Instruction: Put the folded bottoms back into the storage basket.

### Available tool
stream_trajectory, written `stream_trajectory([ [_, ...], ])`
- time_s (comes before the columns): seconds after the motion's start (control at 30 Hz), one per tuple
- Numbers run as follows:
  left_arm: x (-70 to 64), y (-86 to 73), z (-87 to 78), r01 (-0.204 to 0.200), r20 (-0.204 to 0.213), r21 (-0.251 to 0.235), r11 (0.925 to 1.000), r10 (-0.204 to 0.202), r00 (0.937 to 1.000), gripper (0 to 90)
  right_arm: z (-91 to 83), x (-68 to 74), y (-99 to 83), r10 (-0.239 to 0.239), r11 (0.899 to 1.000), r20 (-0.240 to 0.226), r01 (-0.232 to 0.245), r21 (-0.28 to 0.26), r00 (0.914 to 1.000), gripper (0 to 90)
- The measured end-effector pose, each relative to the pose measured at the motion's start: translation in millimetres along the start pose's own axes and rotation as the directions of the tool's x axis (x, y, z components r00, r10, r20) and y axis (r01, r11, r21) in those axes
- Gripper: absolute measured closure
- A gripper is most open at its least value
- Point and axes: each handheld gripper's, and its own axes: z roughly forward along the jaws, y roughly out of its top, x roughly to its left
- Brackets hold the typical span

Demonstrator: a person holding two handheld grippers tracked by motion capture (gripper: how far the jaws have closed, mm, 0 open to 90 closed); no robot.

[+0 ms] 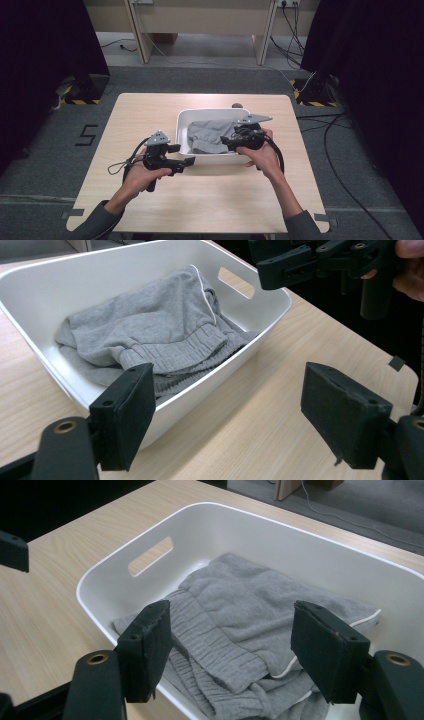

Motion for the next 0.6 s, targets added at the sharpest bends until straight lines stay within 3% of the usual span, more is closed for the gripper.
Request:
stream_trajectory([
  [0.6,-6.6,-14.8,-8.5,0.013,0.035,-0.017,0.9998,-0.012,0.9993,19.3,-14.4,14.1,-16.7,-0.008,0.999,-0.036,0.007,-0.038,0.9993,33.7],
])
